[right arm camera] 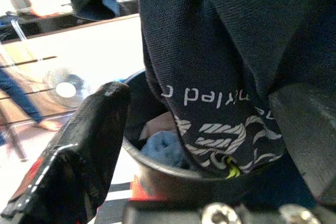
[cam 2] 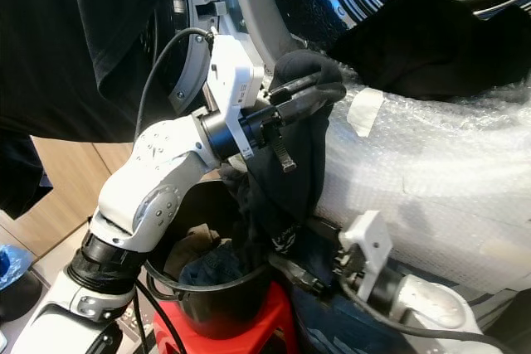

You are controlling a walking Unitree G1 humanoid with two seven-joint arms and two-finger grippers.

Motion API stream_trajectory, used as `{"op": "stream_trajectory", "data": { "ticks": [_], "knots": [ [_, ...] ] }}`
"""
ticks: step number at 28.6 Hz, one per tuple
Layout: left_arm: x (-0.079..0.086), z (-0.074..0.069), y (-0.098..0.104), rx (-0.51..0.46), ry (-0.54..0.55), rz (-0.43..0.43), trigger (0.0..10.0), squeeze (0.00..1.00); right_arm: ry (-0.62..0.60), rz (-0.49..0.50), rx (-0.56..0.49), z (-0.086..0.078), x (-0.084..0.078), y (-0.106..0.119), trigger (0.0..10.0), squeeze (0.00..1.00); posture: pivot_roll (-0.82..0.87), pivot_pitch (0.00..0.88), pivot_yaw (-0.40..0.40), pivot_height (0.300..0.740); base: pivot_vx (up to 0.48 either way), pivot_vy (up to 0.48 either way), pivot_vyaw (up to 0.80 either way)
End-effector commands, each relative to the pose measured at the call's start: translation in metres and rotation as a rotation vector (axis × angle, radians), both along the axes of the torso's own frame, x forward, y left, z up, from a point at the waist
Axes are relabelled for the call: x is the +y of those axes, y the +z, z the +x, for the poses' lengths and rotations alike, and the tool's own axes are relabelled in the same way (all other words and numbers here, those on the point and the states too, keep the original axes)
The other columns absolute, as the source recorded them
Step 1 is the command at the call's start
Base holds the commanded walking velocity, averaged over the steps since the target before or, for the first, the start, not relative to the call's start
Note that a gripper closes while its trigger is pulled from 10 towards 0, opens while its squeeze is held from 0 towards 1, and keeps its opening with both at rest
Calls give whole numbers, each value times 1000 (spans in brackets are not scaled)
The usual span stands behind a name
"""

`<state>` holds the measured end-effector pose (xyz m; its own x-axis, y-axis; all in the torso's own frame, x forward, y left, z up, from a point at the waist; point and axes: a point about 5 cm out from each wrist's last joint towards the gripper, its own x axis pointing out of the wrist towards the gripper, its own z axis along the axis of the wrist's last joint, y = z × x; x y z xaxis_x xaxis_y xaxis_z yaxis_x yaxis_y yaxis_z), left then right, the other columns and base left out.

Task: Clothes washing

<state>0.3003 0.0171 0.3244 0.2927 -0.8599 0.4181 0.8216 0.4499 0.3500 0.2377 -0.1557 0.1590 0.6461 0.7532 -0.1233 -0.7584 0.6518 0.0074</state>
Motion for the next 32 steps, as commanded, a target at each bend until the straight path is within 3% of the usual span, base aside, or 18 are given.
{"op": "stream_trajectory", "data": {
  "ticks": [1, 7, 18, 32],
  "knots": [
    [1, -1, 14, -64, 20, -26, 10000, 0, 4, -20, -49, -1, 11, 6, 10000, 0, -113, 41, 100, 740, 0, 0, 0],
    [-2, 2, 17, -65, 27, -33, 10000, 0, -37, -4, -36, 0, 24, 8, 10000, 0, -113, 67, 107, 740, 0, 0, 0],
    [-6, 5, 21, -63, 39, -46, 10000, 0, -235, 9, 33, 14, 41, 7, 10000, 0, -110, 87, 107, 740, 0, 0, 0],
    [-10, 5, 25, -62, 46, -61, 10000, 0, -398, 55, 116, 26, 53, 8, 10000, 0, -103, 98, 112, 740, 0, 0, 0]
  ]
}}
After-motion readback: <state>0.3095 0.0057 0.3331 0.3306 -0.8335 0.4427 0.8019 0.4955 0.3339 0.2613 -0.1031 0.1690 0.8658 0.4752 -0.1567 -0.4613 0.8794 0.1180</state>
